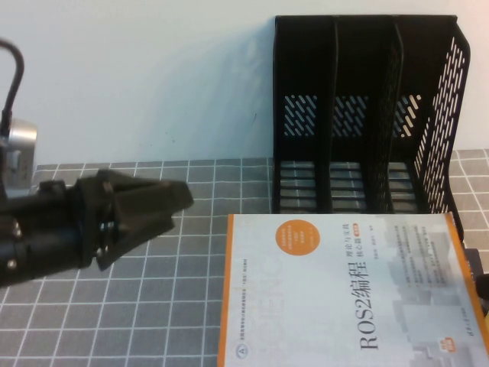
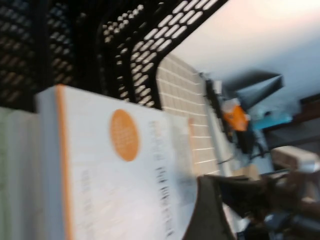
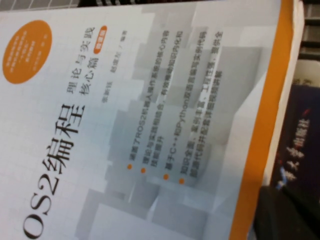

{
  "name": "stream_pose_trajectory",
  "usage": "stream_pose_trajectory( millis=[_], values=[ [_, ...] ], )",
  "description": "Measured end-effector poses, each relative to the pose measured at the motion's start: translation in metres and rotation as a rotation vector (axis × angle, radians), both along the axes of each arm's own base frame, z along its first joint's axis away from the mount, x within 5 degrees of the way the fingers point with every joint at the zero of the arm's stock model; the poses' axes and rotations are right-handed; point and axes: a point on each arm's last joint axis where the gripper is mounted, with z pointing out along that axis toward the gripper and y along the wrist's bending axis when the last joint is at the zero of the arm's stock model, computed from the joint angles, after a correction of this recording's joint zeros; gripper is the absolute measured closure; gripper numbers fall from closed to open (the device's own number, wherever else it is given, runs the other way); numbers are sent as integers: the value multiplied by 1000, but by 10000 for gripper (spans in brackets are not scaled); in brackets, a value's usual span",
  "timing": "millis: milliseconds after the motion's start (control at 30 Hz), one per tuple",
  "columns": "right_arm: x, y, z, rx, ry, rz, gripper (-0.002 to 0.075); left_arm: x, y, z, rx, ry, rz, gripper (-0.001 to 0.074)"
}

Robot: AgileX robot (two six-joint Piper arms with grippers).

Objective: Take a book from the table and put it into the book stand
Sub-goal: Push book with right arm

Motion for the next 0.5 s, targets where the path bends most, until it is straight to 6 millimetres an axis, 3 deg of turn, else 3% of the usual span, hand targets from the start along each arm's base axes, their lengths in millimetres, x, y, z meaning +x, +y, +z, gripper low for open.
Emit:
stream_pose_trajectory(
  millis=[300,500],
  values=[
    [13,6,-8,103,-1,22,729,19,-3,-2,-117,9,-85,295],
    [14,6,-8,106,-11,30,729,36,21,-15,-151,56,-67,211]
  ],
)
